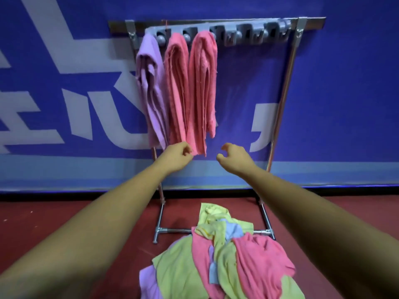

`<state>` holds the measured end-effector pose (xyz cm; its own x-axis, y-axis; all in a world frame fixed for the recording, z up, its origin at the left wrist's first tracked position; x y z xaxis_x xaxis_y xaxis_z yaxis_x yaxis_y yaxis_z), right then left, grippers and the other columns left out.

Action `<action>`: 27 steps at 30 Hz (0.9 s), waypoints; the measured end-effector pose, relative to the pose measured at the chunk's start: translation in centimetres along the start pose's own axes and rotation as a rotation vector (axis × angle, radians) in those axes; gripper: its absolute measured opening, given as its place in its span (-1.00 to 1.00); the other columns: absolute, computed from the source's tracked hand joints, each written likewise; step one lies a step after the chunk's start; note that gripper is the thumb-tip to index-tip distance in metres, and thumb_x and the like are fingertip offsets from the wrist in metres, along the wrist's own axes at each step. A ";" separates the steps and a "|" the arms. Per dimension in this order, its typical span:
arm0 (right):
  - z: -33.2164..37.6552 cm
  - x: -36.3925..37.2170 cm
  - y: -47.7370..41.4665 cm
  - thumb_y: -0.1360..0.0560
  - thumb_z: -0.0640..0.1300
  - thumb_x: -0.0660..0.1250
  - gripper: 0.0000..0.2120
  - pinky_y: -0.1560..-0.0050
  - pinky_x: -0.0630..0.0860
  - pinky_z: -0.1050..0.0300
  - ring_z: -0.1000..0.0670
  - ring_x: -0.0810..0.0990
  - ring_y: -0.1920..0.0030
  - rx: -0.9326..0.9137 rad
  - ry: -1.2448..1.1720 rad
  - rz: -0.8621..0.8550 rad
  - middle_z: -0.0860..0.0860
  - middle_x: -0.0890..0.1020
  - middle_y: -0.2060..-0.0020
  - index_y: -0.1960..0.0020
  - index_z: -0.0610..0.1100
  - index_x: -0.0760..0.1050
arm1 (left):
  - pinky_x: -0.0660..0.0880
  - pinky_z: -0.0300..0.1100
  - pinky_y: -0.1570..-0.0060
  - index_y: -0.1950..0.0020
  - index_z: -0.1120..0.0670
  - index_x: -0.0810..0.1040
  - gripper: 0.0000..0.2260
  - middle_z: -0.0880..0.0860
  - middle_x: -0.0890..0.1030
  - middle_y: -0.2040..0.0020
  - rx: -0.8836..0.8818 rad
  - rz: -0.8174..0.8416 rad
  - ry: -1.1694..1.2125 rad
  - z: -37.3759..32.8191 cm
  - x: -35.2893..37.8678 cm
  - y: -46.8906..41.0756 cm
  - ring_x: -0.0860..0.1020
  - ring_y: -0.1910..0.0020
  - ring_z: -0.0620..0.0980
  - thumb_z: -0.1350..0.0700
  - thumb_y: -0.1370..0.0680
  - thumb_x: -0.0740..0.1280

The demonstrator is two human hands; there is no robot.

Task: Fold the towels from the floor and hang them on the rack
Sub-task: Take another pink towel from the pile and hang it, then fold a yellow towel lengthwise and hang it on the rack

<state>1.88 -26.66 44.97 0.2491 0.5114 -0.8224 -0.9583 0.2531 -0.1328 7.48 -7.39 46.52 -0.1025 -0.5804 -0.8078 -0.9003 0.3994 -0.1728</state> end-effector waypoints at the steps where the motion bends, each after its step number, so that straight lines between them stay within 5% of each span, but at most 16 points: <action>1: -1.0 1.6 0.9 -0.52 -0.03 0.26 -0.61 -0.21 0.48 -0.11 -0.25 0.54 -0.20 0.016 0.003 0.027 -0.19 0.63 -0.13 -0.24 -0.25 0.49 | 0.44 -0.19 0.05 -0.05 0.13 0.59 -0.88 0.08 0.65 0.08 -0.035 0.024 -0.001 1.2 1.5 1.1 0.54 0.15 0.02 0.19 -0.53 0.33; 13: -11.7 20.3 6.3 -0.49 -0.02 0.29 -0.56 -0.26 0.47 -0.11 -0.22 0.52 -0.28 0.146 -0.002 0.338 -0.17 0.59 -0.24 -0.30 -0.20 0.49 | 0.52 -0.12 -0.02 0.04 0.11 0.60 -0.93 0.11 0.67 0.08 -0.304 0.338 0.006 15.0 18.7 8.6 0.61 0.04 0.09 0.16 -0.51 0.36; 22: -15.9 35.0 8.1 -0.40 0.03 0.22 -0.55 -0.13 0.52 -0.07 -0.25 0.55 -0.14 0.133 0.004 0.616 -0.22 0.57 -0.07 -0.14 -0.25 0.51 | 0.45 -0.07 -0.09 0.00 0.22 0.59 -0.87 0.20 0.65 -0.02 -0.348 0.548 -0.140 27.1 28.1 11.1 0.58 -0.06 0.17 0.19 -0.53 0.33; 27: -16.4 42.7 9.5 -0.48 -0.02 0.24 -0.54 -0.25 0.44 -0.08 -0.21 0.51 -0.24 0.090 0.002 0.749 -0.21 0.55 -0.18 -0.27 -0.28 0.49 | 0.47 -0.04 -0.08 0.02 0.22 0.62 -0.86 0.20 0.66 0.00 -0.413 0.655 -0.176 32.7 32.9 13.2 0.59 -0.05 0.18 0.19 -0.50 0.33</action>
<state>1.06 -15.90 -0.47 -0.4651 0.5713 -0.6762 -0.8561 -0.0957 0.5079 6.05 2.03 -0.74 -0.6283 -0.1837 -0.7560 -0.7675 0.3050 0.5638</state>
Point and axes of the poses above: each hand's wrist, its own y-axis away from the middle knuckle, its own x-axis out of the palm, z = x × y, the point moved 7 cm from there along -y, towards the middle knuckle
